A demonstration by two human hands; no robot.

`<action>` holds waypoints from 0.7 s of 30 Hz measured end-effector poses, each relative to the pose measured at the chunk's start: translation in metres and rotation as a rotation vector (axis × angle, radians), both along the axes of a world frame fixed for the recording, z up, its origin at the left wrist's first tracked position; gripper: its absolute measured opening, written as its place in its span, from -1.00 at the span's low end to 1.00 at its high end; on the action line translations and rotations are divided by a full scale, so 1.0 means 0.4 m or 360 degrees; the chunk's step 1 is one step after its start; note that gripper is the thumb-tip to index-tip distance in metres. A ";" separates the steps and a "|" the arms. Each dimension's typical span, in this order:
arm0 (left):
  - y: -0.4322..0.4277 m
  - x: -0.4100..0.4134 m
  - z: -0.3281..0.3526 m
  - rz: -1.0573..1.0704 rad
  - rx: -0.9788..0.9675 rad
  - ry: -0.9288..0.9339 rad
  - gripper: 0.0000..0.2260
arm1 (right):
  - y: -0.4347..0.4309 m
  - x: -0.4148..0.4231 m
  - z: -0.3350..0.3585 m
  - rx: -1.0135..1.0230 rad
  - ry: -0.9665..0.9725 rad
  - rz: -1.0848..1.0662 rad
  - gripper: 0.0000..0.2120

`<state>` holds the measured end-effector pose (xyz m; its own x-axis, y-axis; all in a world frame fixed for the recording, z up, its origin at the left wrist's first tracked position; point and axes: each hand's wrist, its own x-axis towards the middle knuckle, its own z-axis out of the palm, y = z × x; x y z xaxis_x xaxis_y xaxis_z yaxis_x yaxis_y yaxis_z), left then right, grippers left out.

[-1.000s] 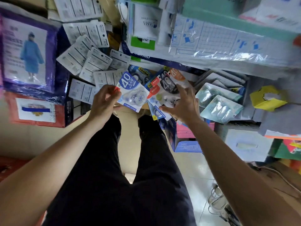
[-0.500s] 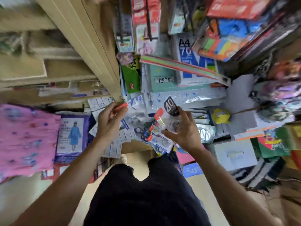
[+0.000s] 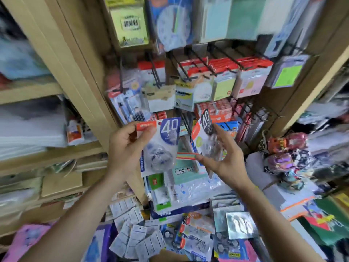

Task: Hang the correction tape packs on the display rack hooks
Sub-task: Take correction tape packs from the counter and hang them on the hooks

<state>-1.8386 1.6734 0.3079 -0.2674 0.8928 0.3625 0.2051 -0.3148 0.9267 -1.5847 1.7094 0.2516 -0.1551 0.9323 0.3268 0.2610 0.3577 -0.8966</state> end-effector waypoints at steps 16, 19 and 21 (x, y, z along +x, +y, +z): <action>0.184 0.118 0.453 0.0031 0.0669 0.0242 -0.95 | 0.212 0.151 0.412 0.1095 -0.0541 -0.0471 -0.18; 0.215 0.142 0.529 0.0031 0.0710 0.0258 -0.93 | 0.250 0.166 0.499 0.1274 -0.0562 -0.0501 -0.22; 0.237 0.150 0.576 0.0018 0.0734 0.0243 -0.93 | 0.275 0.174 0.556 0.1374 -0.0556 -0.0559 -0.24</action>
